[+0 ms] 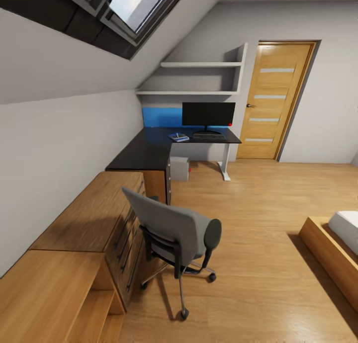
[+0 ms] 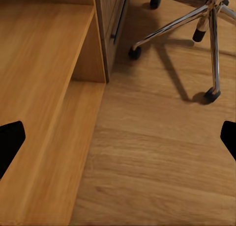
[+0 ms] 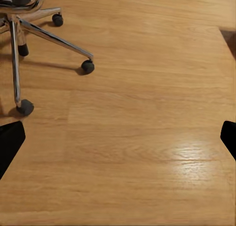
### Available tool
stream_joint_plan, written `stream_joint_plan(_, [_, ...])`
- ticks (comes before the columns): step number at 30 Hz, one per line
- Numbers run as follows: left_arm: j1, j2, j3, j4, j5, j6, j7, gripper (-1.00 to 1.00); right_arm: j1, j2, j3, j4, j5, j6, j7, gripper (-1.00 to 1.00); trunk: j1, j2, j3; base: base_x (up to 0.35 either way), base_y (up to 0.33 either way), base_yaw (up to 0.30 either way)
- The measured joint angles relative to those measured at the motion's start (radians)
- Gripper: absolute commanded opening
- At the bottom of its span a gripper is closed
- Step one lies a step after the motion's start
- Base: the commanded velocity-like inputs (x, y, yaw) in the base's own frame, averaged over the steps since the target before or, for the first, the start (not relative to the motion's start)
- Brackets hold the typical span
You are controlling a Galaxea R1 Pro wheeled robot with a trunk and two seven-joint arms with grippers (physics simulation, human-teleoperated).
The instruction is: In the bedroom, organize the workspace by keeping the computer under the desk, ensuring the monitor is on the desk, placing the keyboard on the desk next to the monitor, placing the mouse on the desk next to the keyboard, moving the folder from the swivel chair onto the desk next to the mouse, stacking the notebook on top of the folder with the pen on top of the notebook, and positioning the swivel chair next to the desk.
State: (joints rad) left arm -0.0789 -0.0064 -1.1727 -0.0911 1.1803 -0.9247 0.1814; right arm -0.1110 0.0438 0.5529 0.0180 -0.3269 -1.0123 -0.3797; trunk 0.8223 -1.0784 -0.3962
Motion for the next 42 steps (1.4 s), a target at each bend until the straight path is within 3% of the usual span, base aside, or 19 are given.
stream_joint_plan(20, [0.0,0.0,0.002,0.0,0.0,0.0,0.0,1.0,0.0,0.0,0.0,0.0,-0.001,0.0,0.0,1.0,0.0,0.0,0.0,-0.029,0.0,0.0])
stream_joint_plan(28, [0.0,-0.003,0.003,-0.002,0.0,0.0,0.006,1.0,0.0,0.0,0.0,-0.005,-0.002,0.067,0.0,1.0,0.0,0.0,0.0,0.0,0.0,0.0])
stream_joint_plan(32, [0.0,-0.013,0.005,-0.003,0.007,0.0,0.01,1.0,0.0,0.0,-0.001,-0.006,-0.002,0.078,0.0,1.0,0.015,-0.028,-0.012,0.0,0.0,0.0])
stream_joint_plan(33, [0.0,-0.025,0.005,-0.003,0.051,0.001,0.012,1.0,0.0,-0.001,-0.003,-0.008,-0.003,0.085,0.0,1.0,0.019,-0.035,-0.016,0.0,0.0,0.0])
stream_joint_plan(35, [0.0,-0.027,0.006,-0.003,0.065,0.007,0.012,1.0,0.0,-0.001,-0.003,-0.008,-0.003,0.086,0.0,1.0,0.026,-0.049,-0.022,0.0,0.0,0.0])
stream_joint_plan(36, [0.0,-0.039,0.004,-0.003,0.065,0.07,0.012,1.0,0.0,-0.003,-0.003,-0.008,-0.002,0.086,0.0,1.0,0.03,-0.056,-0.025,0.0,0.0,0.0])
stream_joint_plan(42, [0.0,-0.043,0.006,-0.003,0.067,0.104,0.014,1.0,0.0,-0.001,-0.003,-0.008,-0.002,0.086,0.0,1.0,0.053,-0.098,-0.044,0.0,0.0,0.0])
